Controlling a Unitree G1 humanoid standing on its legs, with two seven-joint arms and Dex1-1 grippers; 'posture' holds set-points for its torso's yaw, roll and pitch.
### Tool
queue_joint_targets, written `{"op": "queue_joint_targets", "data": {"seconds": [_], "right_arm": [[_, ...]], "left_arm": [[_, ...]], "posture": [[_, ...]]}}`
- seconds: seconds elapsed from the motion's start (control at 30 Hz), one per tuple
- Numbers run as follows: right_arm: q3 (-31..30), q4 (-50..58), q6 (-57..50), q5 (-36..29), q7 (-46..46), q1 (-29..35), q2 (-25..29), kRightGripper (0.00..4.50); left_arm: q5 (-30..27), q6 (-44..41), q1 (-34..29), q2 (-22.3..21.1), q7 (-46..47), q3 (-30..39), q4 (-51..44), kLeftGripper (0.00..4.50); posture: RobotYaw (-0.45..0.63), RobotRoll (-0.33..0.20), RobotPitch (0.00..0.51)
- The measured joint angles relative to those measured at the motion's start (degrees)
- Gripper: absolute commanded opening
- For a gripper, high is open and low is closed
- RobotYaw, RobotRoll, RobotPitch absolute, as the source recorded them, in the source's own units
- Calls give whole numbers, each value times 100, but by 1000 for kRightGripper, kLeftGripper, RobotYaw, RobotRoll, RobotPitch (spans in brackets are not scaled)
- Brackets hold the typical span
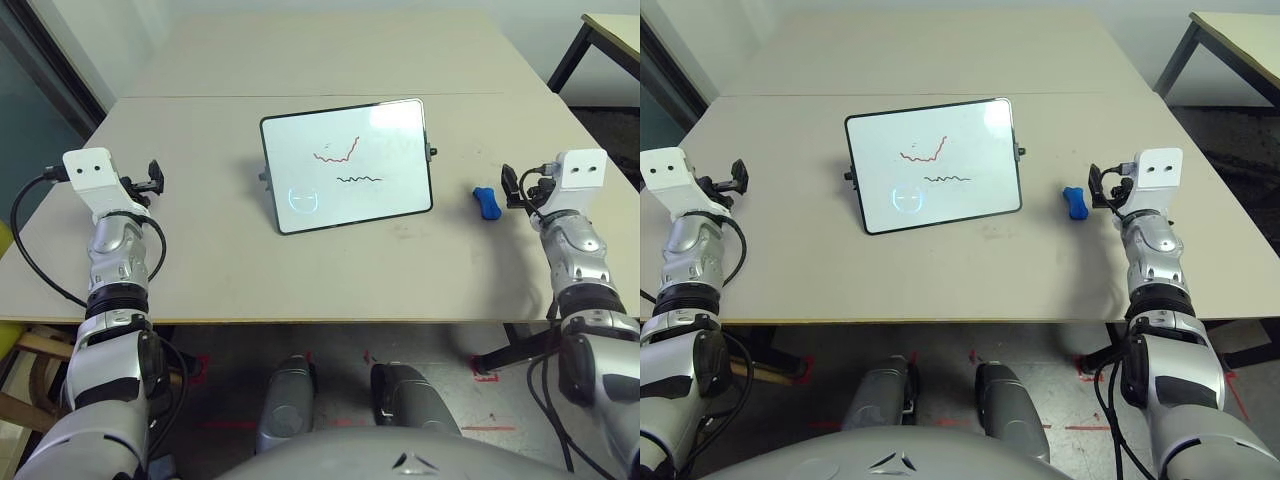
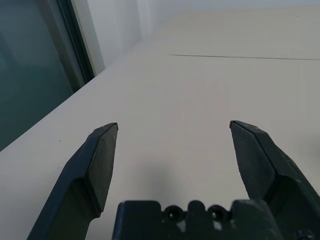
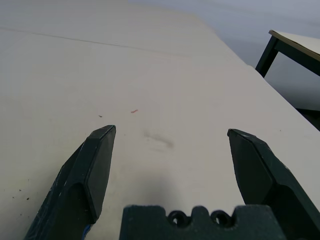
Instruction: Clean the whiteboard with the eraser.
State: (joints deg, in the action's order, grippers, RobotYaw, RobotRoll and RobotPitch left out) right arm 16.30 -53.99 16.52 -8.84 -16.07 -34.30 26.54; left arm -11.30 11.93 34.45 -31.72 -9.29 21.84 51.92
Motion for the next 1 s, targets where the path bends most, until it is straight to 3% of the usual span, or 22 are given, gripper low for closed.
{"op": "queue_joint_targets", "data": {"seconds": [0.2, 0.33, 0.6, 0.77, 1.0], "right_arm": [[0, 78, -60, -1, 54, -17, -5, 4451], [-8, 723, -660, 61, 380, 14, -2, 4451], [-257, 2727, -4067, -121, 109, -60, 345, 4451], [-457, 3558, -6374, -431, -247, -368, 556, 4451], [-1171, 4135, -8171, -453, -573, -539, 764, 4451]], "left_arm": [[-1, 0, 1, -1, -51, -1, 1, 4500], [-23, 0, 41, -119, -528, -28, 12, 4500], [-504, -392, 509, -749, -2725, -65, -48, 4500], [-810, -1187, 545, -968, -4497, -331, -471, 4500], [-1225, -2510, 466, -1140, -6376, -950, -1664, 4500]], "posture": [[274, 0, 93], [272, 0, 90], [259, 0, 82], [253, 0, 80], [246, 0, 80]]}}
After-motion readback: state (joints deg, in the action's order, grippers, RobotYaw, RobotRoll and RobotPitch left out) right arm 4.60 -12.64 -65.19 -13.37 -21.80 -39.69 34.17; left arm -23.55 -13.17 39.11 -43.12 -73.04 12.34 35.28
